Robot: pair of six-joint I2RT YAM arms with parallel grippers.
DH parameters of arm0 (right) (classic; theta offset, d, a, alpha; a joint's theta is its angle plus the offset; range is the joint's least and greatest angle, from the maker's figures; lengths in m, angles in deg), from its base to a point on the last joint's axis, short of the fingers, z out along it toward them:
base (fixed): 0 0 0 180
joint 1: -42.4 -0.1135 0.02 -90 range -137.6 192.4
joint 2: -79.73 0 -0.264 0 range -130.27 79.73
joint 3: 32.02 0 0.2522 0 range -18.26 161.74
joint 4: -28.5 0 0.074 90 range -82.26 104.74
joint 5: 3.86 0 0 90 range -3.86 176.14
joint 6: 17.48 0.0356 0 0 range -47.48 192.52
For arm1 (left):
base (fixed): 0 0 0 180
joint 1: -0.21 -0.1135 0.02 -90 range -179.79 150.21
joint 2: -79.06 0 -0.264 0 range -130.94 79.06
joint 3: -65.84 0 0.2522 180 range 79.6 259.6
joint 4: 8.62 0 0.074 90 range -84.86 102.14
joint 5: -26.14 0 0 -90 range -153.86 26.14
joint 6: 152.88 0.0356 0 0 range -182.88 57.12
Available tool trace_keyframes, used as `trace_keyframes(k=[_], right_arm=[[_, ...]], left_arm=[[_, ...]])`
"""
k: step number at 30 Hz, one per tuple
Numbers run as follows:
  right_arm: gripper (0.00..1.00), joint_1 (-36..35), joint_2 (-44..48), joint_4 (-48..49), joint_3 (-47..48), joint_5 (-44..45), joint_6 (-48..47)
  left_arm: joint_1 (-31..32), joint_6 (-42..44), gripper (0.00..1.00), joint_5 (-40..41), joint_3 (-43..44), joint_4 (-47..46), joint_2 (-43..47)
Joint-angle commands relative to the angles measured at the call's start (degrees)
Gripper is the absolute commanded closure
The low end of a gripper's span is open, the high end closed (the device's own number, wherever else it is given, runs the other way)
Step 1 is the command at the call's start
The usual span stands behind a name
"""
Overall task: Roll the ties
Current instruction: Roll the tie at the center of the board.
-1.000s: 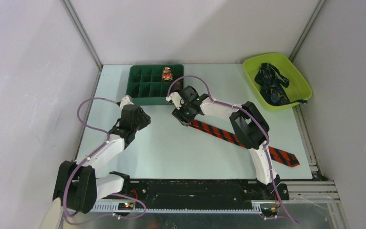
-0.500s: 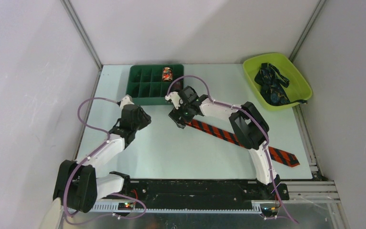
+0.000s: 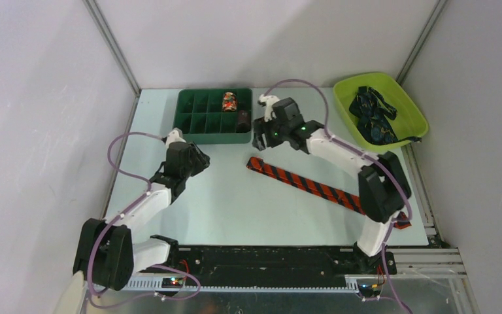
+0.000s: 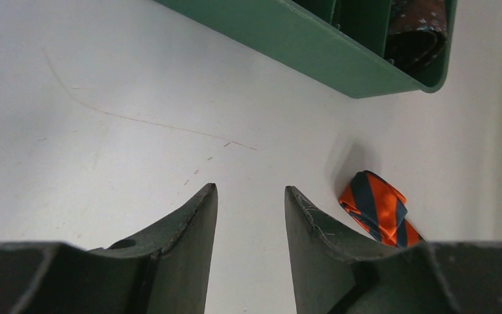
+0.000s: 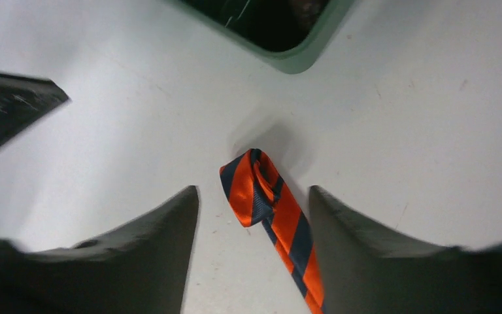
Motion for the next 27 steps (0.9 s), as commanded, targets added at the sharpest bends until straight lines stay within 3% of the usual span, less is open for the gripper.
trace_keyframes(k=[1, 9, 11, 27], right_arm=[[0.43, 3.0, 6.1, 4.0, -6.5, -5.1, 13.0], [0.94, 2.7, 7.1, 6.6, -12.3, -9.7, 20.9], [1.0, 1.9, 6.6, 7.2, -13.1, -9.4, 22.3], [1.0, 3.2, -1.1, 12.8, -14.2, -11.1, 27.8]], left_arm=[[0.7, 0.2, 0.52, -4.0, 3.1, -4.8, -3.1], [4.0, -0.1, 0.52, -5.6, 6.0, -6.8, -8.4], [4.5, -0.1, 0.52, -6.1, 6.7, -7.1, -9.4], [5.6, -0.1, 0.53, -10.0, 9.9, -9.9, -16.5]])
